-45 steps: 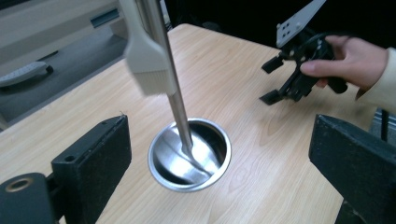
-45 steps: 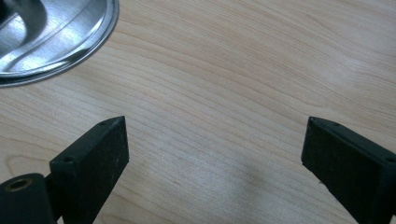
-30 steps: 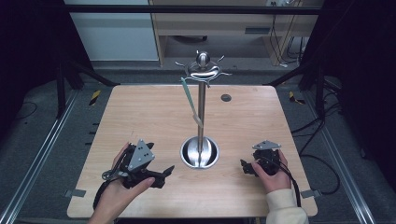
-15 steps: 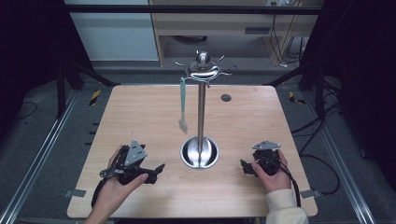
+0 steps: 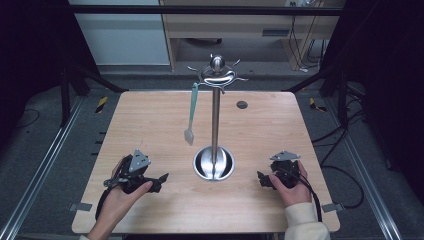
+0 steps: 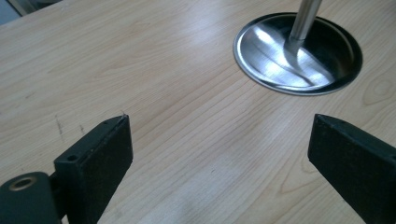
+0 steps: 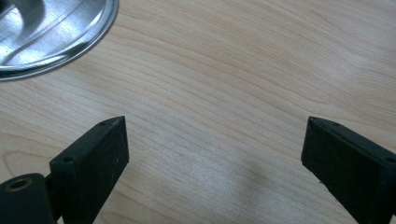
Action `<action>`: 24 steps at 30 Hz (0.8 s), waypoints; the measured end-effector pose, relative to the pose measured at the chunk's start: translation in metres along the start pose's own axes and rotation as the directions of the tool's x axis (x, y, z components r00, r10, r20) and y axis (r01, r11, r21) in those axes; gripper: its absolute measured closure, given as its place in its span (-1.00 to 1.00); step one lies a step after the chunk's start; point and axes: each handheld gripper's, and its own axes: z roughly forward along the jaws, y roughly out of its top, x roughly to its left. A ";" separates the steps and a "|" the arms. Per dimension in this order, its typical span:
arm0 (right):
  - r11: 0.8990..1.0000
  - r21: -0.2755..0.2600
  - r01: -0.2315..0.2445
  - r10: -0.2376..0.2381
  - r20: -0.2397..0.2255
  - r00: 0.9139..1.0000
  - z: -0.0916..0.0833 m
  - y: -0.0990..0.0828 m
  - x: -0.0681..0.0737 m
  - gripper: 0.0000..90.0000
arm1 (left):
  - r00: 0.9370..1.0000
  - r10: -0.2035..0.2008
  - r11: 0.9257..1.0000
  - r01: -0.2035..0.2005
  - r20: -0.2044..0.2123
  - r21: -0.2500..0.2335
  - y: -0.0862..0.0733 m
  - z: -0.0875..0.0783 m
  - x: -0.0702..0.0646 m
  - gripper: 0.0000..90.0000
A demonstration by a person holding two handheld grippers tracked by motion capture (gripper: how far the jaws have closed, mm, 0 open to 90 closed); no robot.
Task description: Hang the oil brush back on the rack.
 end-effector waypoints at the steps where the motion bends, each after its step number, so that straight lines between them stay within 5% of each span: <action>1: 1.000 0.000 0.001 -0.001 0.000 1.000 0.000 0.000 0.000 -0.82 | 1.000 -0.004 1.000 0.004 -0.003 0.004 -0.002 0.001 0.002 -0.86; 24: 1.000 0.008 0.001 -0.001 0.004 1.000 0.001 0.000 0.000 -0.82 | 0.993 -0.051 0.997 0.057 -0.108 0.054 -0.025 0.023 0.044 -0.85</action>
